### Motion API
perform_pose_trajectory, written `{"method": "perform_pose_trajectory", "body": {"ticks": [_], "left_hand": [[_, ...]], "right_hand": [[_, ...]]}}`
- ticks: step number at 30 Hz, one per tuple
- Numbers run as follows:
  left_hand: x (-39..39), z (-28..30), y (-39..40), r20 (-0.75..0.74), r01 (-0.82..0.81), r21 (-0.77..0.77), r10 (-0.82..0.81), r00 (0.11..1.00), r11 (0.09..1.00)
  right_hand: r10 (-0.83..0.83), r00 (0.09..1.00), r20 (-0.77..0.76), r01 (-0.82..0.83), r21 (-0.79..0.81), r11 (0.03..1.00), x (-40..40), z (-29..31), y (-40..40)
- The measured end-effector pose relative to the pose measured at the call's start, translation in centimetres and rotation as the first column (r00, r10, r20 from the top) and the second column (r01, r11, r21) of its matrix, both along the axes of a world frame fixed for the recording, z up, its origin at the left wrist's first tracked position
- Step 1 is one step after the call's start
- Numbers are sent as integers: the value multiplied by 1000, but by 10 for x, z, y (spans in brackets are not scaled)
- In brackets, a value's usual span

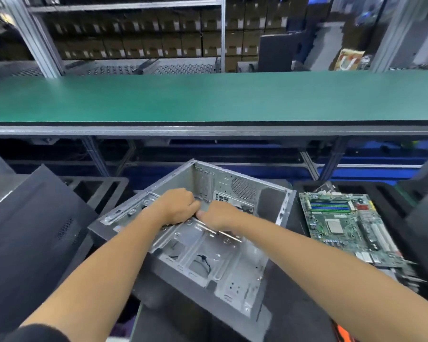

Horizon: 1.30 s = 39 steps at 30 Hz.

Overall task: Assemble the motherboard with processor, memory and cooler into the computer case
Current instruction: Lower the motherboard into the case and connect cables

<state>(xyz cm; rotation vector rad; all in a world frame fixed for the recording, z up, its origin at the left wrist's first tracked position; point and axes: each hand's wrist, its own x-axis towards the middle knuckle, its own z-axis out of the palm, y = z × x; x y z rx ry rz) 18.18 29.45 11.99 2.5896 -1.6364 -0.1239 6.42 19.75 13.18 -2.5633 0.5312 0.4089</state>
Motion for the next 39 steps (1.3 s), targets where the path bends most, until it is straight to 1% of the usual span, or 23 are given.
{"method": "perform_pose_trajectory", "body": {"ticks": [3, 4, 6, 8, 10, 13, 17, 19, 21, 23, 24, 25, 26, 27, 28, 29, 30, 32, 33, 37, 39], "left_hand": [[-1, -1, 1, 83, 58, 10, -58, 995, 998], [0, 0, 1, 136, 83, 23, -85, 987, 996], [4, -1, 1, 252, 122, 64, -134, 958, 990], [8, -4, 0, 337, 145, 90, -167, 927, 985], [12, -9, -2, 378, 154, 69, -169, 910, 986], [14, -14, -10, 359, 145, 44, -152, 921, 988], [15, -24, -23, 310, 130, 97, -154, 938, 987], [12, -27, -27, 268, 110, 129, -141, 953, 986], [10, -27, -26, 228, 99, 106, -121, 966, 989], [8, -23, -25, 147, 40, 33, -45, 988, 999], [5, -21, -25, 105, -26, -12, 28, 994, 1000], [2, -20, -25, 82, -125, -50, 129, 988, 991], [-2, -19, -24, 69, -252, -71, 257, 964, 965], [-7, -19, -23, 46, -387, -77, 391, 919, 919], [-13, -19, -23, 5, -505, -61, 506, 863, 861], [-18, -20, -22, -42, -594, -15, 593, 804, 804], [-22, -22, -22, -75, -651, 56, 653, 753, 757], [-30, -28, -23, -91, -691, 217, 720, 688, 689], [-33, -31, -24, -100, -701, 266, 742, 663, 662], [-41, -33, -30, -131, -751, 326, 814, 566, 574], [-44, -32, -32, -128, -761, 351, 833, 538, 545]], "right_hand": [[-41, 999, -35, 44, 103, 994, -7, 1, 11], [-47, 998, -43, 53, 166, 985, -8, 1, 13], [-71, 996, -53, 85, 341, 936, -8, 3, 17], [-93, 985, -146, 148, 435, 888, -3, 5, 22], [-104, 963, -248, 215, 480, 851, 2, 4, 25], [-145, 948, -283, 274, 493, 826, 6, 1, 27], [-157, 932, -326, 313, 509, 802, 9, -8, 27], [-139, 931, -338, 300, 489, 819, 10, -14, 25], [-93, 937, -337, 250, 458, 853, 14, -18, 22], [40, 945, -324, 98, 398, 912, 20, -13, 10], [109, 947, -302, -4, 329, 944, 24, -9, 0], [159, 949, -274, -99, 222, 970, 28, -3, -13], [179, 955, -236, -165, 81, 983, 32, 2, -27], [180, 969, -171, -197, -84, 977, 34, 7, -41], [170, 981, -92, -187, -239, 953, 36, 9, -55], [160, 987, -20, -157, -355, 921, 37, 9, -66], [159, 987, 33, -129, -431, 893, 38, 7, -74], [208, 975, 81, -137, -518, 844, 44, -2, -83], [243, 965, 100, -149, -555, 818, 49, -6, -84], [352, 925, 142, -191, -627, 755, 70, -14, -74], [386, 910, 150, -204, -648, 733, 81, -19, -67]]}}
